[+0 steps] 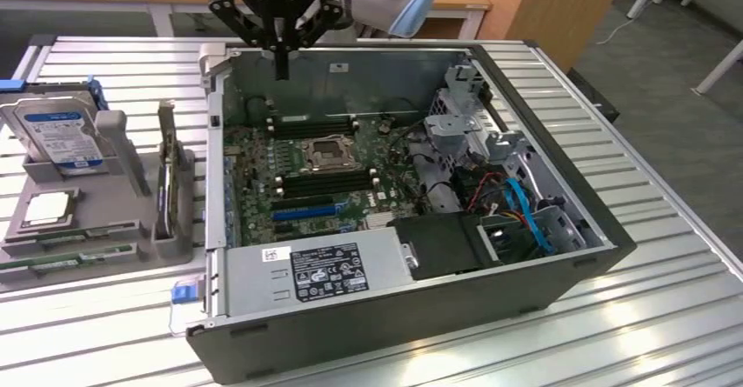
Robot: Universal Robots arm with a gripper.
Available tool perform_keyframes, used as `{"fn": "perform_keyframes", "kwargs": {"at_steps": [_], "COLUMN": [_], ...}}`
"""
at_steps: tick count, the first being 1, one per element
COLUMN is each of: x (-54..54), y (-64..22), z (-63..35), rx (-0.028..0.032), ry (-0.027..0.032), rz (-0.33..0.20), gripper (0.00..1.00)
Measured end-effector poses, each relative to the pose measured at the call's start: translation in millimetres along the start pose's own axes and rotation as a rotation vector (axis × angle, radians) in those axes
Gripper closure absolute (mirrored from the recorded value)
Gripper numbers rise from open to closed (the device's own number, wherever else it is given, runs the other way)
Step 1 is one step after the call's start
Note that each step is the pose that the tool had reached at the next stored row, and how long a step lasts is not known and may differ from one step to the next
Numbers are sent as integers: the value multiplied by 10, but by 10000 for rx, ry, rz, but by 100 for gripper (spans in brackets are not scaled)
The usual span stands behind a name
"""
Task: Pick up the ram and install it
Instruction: 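Reach for the ram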
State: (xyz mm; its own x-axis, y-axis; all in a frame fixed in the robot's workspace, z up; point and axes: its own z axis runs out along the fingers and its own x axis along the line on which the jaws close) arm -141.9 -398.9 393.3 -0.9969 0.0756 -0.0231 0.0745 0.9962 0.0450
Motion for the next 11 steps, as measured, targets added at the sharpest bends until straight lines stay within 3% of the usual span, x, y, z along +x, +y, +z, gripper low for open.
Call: {"fn": "perform_keyframes", "kwargs": {"at_steps": [11], "x": [499], "y": [-41], "z": [-14], "rx": [0], "ry": [0], "rz": [-1], "gripper": [89]}}
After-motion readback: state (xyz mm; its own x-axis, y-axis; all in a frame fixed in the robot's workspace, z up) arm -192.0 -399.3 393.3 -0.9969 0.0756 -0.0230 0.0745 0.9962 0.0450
